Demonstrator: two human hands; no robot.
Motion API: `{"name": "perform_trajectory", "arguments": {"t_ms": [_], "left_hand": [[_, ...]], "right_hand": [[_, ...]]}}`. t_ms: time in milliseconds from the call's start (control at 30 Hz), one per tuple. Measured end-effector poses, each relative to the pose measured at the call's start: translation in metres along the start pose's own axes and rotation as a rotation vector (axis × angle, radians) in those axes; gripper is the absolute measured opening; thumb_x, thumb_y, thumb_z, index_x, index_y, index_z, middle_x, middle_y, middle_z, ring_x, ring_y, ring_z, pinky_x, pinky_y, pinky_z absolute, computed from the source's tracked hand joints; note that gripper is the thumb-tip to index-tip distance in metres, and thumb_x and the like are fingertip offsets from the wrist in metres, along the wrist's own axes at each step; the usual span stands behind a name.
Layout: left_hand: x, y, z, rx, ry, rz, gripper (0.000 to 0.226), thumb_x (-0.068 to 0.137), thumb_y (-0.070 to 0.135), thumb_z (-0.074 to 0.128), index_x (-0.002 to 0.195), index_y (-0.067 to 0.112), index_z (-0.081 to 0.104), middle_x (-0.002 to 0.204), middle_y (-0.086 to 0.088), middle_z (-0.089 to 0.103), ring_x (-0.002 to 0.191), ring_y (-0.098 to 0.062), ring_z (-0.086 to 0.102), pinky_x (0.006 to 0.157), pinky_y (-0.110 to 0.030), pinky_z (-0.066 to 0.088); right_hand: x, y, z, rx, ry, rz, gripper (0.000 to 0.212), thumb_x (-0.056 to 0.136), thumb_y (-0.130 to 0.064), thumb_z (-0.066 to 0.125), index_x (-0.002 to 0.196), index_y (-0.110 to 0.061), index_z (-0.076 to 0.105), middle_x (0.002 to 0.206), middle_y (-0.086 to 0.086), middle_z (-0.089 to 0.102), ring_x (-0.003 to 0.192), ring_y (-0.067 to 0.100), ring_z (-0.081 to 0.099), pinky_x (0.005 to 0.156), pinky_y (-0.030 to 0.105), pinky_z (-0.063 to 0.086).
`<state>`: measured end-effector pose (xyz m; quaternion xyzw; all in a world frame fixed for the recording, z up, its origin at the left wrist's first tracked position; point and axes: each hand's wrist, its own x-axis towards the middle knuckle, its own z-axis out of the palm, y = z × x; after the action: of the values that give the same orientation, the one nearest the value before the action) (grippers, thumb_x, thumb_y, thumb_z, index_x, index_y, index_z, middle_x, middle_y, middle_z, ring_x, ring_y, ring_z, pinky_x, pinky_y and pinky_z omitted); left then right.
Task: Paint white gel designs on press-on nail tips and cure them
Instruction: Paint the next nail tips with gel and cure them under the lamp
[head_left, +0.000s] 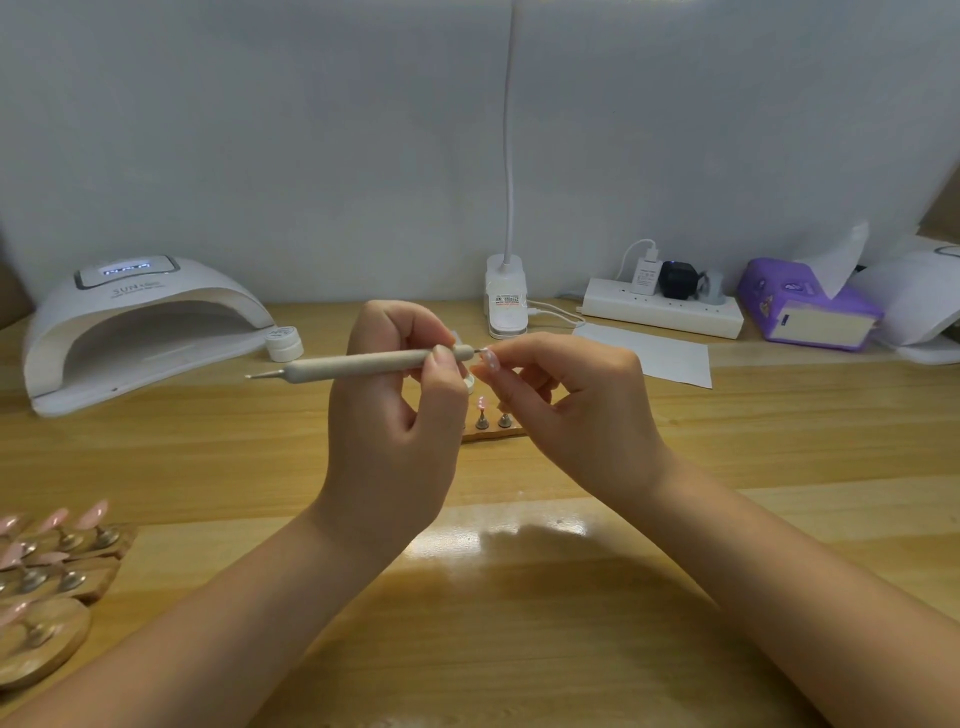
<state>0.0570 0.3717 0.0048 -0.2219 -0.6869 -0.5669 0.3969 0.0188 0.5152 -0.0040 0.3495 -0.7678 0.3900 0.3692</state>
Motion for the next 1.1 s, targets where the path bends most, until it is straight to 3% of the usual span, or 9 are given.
{"name": "perform_trajectory", "arguments": {"t_ms": [133,300,467,633,1100], "left_hand": [[0.003,0.006,0.000,-0.053,0.024,0.025,0.007,0.088,0.020,0.042,0.089,0.026,0.046,0.076,0.017,0.057,0.061,-0.014,0.054,0.055,-0.015,0.045],[0.007,0.010,-0.002,-0.081,0.049,0.049,0.010,0.089,0.017,0.041,0.091,0.024,0.048,0.078,0.018,0.057,0.063,-0.017,0.052,0.057,-0.017,0.045],[0.006,0.012,-0.002,-0.046,0.023,0.044,0.011,0.089,0.016,0.041,0.089,0.023,0.051,0.075,0.008,0.056,0.063,-0.016,0.053,0.055,-0.017,0.046],[0.004,0.014,-0.002,0.020,-0.024,0.053,0.010,0.088,0.016,0.042,0.086,0.020,0.051,0.078,-0.006,0.054,0.063,-0.018,0.052,0.054,-0.025,0.044],[0.003,0.014,0.000,0.026,-0.035,0.030,0.010,0.087,0.017,0.042,0.086,0.020,0.051,0.077,-0.004,0.054,0.063,-0.020,0.052,0.053,-0.026,0.044]], "right_hand": [[0.000,0.000,0.000,0.010,0.016,0.016,0.009,0.087,-0.011,0.070,0.089,-0.004,0.074,0.073,0.001,0.071,0.061,0.014,0.066,0.058,0.033,0.053],[0.000,-0.002,-0.001,0.050,0.034,0.019,0.010,0.085,-0.012,0.071,0.091,-0.004,0.074,0.074,0.000,0.070,0.062,0.014,0.067,0.058,0.031,0.053],[0.001,-0.002,-0.002,0.060,0.049,0.007,0.010,0.085,-0.011,0.071,0.093,-0.005,0.073,0.077,-0.009,0.065,0.063,0.011,0.067,0.059,0.028,0.054],[0.001,0.000,-0.003,0.032,0.060,-0.016,0.010,0.085,-0.009,0.071,0.094,-0.005,0.073,0.075,-0.004,0.069,0.062,0.013,0.067,0.059,0.029,0.055],[0.001,0.000,-0.002,0.019,0.064,-0.036,0.011,0.085,-0.008,0.070,0.095,-0.003,0.073,0.075,0.000,0.071,0.063,0.014,0.067,0.059,0.030,0.055]]}}
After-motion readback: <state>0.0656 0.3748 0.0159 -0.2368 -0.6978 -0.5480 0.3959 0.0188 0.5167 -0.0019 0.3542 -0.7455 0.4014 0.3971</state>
